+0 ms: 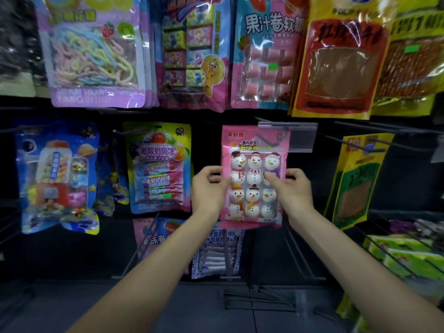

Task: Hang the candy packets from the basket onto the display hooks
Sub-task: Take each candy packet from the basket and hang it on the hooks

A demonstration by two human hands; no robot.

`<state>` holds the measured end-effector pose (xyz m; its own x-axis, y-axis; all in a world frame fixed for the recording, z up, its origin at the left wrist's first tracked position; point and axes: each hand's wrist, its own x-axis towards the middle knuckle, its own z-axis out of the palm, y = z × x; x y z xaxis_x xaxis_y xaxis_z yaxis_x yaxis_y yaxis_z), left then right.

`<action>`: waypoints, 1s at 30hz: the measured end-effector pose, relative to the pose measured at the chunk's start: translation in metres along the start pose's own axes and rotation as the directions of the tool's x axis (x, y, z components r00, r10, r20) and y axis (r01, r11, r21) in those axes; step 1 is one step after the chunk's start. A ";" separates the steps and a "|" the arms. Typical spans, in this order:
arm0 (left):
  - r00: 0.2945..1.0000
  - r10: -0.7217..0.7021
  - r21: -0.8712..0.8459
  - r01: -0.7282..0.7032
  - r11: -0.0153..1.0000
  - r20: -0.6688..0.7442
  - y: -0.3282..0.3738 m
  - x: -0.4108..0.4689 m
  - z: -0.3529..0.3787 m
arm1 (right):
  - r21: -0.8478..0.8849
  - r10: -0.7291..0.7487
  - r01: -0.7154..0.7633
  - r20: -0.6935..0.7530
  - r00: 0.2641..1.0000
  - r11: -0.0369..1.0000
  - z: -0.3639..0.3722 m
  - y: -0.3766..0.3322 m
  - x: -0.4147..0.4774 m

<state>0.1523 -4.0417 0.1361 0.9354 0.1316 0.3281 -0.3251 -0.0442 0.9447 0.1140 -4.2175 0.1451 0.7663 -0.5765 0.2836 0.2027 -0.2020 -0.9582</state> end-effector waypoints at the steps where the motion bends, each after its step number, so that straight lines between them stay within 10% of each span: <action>1: 1.000 0.006 0.029 -0.006 1.000 -0.003 -0.003 0.003 0.001 | -0.012 0.000 0.000 -0.010 1.000 1.000 0.002 0.001 0.002; 30: 0.956 0.136 0.504 -0.254 0.825 0.259 -0.003 -0.068 -0.062 | -0.354 -0.100 0.118 0.068 0.993 0.928 -0.037 0.011 -0.079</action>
<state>0.0807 -3.9895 0.1111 0.8862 -0.1367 0.4426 -0.4359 -0.5692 0.6971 0.0329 -4.2039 0.1138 0.7817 -0.4984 0.3748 0.0625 -0.5354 -0.8423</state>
